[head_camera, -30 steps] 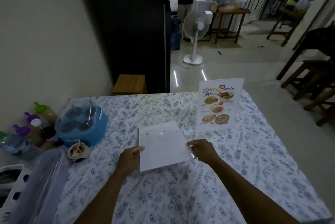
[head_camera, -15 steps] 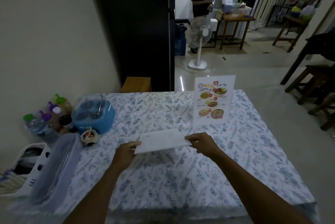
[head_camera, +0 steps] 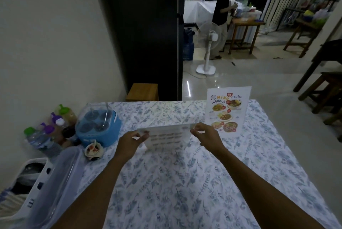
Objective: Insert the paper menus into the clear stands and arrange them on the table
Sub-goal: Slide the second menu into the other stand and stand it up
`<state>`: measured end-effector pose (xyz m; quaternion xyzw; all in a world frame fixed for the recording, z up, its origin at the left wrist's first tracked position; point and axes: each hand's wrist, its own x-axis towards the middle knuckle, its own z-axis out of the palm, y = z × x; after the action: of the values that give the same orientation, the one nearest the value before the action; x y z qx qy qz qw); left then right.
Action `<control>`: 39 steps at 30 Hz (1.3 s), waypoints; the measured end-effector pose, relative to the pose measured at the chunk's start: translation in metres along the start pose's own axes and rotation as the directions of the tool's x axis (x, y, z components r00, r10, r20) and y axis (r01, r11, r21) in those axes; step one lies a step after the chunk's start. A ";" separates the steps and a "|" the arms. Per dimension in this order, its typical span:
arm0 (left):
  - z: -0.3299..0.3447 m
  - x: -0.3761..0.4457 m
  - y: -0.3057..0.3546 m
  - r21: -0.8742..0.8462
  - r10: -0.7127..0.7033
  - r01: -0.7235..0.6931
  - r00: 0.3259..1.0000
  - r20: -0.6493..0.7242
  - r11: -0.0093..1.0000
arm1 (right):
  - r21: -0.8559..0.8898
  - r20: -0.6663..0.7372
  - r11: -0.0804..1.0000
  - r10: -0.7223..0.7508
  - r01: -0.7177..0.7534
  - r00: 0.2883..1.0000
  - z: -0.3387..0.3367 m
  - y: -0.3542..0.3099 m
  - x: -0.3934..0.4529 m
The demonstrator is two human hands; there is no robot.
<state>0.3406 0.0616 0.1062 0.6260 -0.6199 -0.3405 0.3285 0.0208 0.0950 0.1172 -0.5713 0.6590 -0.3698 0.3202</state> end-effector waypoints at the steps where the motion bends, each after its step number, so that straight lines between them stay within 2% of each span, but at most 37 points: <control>1: 0.000 0.008 0.004 -0.011 0.003 -0.003 1.000 0.010 1.000 | 0.001 -0.008 1.000 -0.008 0.008 1.000 0.002 -0.001 0.009; 10: 0.000 0.073 0.000 0.011 0.042 -0.042 0.996 0.074 0.999 | -0.050 -0.054 0.998 0.040 -0.043 0.998 0.029 0.000 0.066; 20: 0.005 0.115 -0.001 0.096 0.048 -0.056 0.995 0.091 0.994 | -0.134 -0.129 0.986 0.086 -0.103 0.988 0.053 0.006 0.092; 28: 0.010 0.117 0.001 0.098 0.017 -0.024 0.997 0.071 0.995 | -0.224 -0.143 0.964 0.114 -0.145 0.983 0.064 0.014 0.089; 34: 0.015 0.115 0.002 0.162 0.008 -0.014 0.999 0.040 0.987 | -0.300 -0.129 0.942 0.117 -0.151 0.985 0.071 0.022 0.088; 39: 0.019 0.111 0.003 0.181 -0.006 -0.002 0.999 0.044 0.984 | -0.420 -0.092 0.888 0.164 -0.188 0.982 0.074 0.032 0.089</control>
<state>0.3225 -0.0491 0.0963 0.6462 -0.6547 -0.2969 0.2562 0.0541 0.0000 0.0519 -0.5553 0.7813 -0.2012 0.2017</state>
